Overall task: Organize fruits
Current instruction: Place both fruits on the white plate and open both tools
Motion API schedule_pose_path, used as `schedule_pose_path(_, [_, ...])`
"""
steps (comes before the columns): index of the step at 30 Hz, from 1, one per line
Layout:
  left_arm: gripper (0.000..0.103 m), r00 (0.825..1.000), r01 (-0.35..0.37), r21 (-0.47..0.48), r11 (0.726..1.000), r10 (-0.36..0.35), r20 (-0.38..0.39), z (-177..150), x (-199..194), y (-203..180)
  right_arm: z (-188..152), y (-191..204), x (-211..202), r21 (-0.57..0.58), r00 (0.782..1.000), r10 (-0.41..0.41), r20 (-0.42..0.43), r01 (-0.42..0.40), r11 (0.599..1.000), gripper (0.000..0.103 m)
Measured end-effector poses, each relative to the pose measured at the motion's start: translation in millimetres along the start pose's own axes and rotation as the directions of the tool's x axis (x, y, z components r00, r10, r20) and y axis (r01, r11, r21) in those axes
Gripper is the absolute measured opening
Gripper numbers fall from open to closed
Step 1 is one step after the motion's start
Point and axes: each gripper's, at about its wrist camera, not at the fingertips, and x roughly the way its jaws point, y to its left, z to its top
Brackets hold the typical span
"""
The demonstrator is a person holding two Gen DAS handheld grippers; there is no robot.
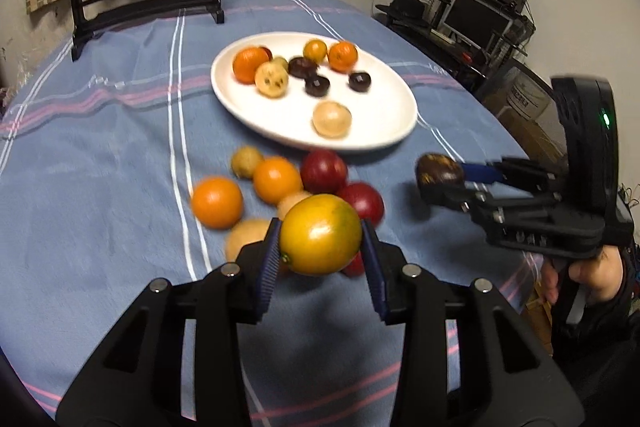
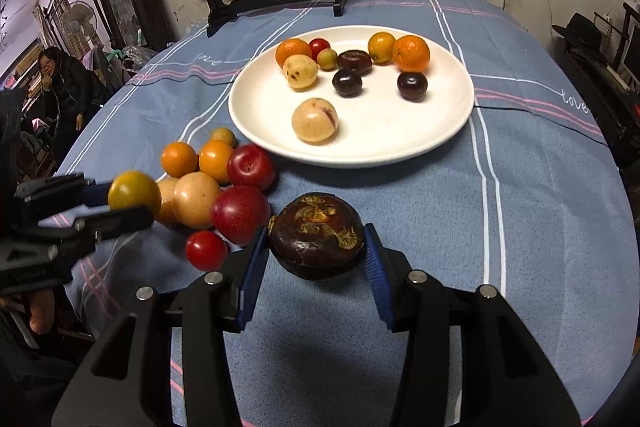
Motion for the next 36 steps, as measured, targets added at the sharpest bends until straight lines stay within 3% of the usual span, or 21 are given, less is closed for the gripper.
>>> schedule_pose_path(9, [0.039, 0.998, -0.055, -0.008, 0.998, 0.055, 0.043, 69.4, 18.6, 12.5, 38.6, -4.7, 1.9, -0.024, 0.999, -0.035, 0.039, 0.036, 0.999, 0.048])
schedule_pose_path(17, [0.040, 0.994, -0.103, -0.021, 0.994, 0.104, 0.023, 121.7, 66.8, 27.5, 118.5, -23.6, 43.6, -0.037, 0.995, -0.092, 0.035, 0.093, 0.995, 0.048])
schedule_pose_path(24, [0.040, 0.994, -0.103, -0.064, 0.993, 0.102, -0.026, 128.2, 95.3, 44.9, 149.9, -40.1, 100.3, -0.023, 0.992, -0.125, -0.031, 0.125, 0.992, 0.047])
schedule_pose_path(28, [0.040, 0.993, -0.112, -0.066, 0.992, 0.110, -0.032, 129.9, 99.8, 48.5, 152.0, -41.7, 105.7, -0.015, 0.992, -0.122, -0.032, 0.121, 0.992, 0.048])
schedule_pose_path(30, [0.041, 0.993, -0.116, -0.073, 0.991, 0.114, -0.036, 130.9, 101.7, 50.2, 154.6, -41.4, 105.7, -0.020, 0.990, -0.139, -0.023, 0.139, 0.990, 0.059])
schedule_pose_path(31, [0.047, 0.994, -0.108, -0.088, 0.990, 0.106, -0.031, 131.5, 101.0, 51.7, 155.1, -41.6, 103.5, -0.024, 0.988, -0.151, -0.012, 0.151, 0.988, 0.064])
schedule_pose_path(33, [0.058, 0.994, -0.107, -0.097, 0.989, 0.107, -0.013, 131.7, 95.4, 52.5, 154.5, -40.9, 95.4, -0.029, 0.986, -0.165, 0.002, 0.165, 0.986, 0.064])
schedule_pose_path(36, [0.059, 0.994, -0.105, -0.100, 0.989, 0.107, 0.018, 132.1, 79.1, 51.4, 148.1, -39.0, 76.7, -0.027, 0.987, -0.158, 0.022, 0.158, 0.987, 0.064])
